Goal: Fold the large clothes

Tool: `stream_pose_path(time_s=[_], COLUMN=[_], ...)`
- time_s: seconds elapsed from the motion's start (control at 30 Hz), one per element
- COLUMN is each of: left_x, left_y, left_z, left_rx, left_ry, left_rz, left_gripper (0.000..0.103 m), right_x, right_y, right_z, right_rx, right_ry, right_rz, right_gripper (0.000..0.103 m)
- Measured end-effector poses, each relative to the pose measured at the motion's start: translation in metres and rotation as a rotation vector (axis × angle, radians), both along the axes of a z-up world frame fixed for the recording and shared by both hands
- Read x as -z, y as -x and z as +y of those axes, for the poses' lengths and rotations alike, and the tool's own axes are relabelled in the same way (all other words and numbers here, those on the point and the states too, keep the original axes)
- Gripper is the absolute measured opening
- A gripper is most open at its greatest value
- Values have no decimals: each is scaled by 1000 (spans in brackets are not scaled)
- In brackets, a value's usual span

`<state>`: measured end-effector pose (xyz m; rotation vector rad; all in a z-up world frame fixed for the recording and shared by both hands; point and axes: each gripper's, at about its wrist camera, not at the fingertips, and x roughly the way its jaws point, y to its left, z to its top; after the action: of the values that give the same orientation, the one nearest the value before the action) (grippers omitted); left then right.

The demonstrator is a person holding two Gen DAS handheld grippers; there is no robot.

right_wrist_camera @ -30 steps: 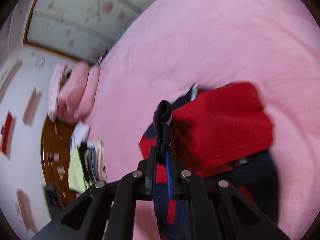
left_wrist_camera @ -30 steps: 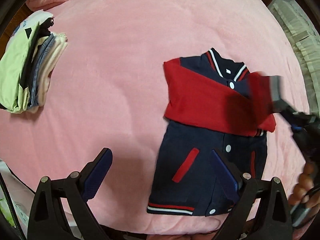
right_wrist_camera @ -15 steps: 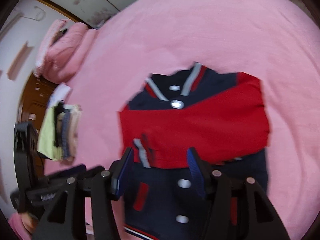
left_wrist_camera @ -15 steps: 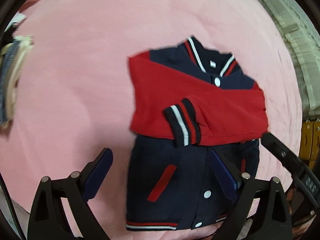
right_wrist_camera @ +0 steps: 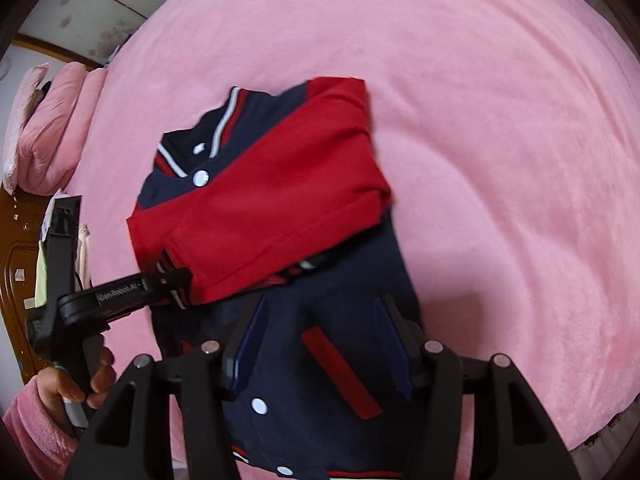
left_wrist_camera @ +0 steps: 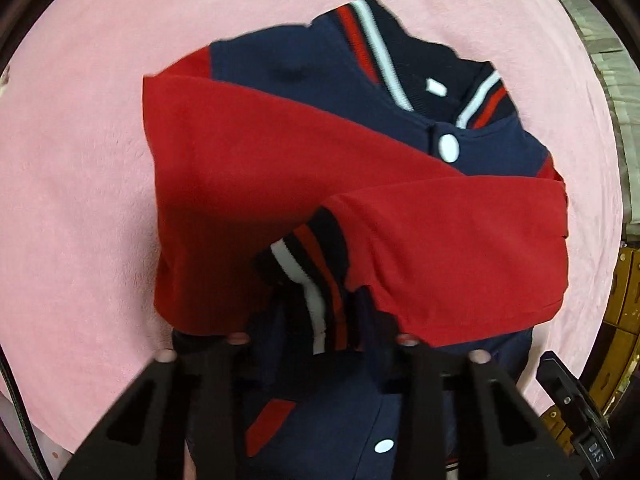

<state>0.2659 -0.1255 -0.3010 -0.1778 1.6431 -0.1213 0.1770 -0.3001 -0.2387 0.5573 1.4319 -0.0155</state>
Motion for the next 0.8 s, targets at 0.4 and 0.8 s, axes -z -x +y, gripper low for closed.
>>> stream_pose_path(time_s=[0.4,0.8], left_x=[-99,-27], left_y=[-19,-5], left_z=[12,42], left_rx=[-115,-139], left_ry=[120,-200], left_rz=[-283,28], left_gripper=[12,73], right_x=[-2,-9], right_y=[-2,-15], right_z=[-12,-19], right_rx=[25,18], right_ry=[-18,-3], right_rz=[-12,-67], right_gripper=[55,55])
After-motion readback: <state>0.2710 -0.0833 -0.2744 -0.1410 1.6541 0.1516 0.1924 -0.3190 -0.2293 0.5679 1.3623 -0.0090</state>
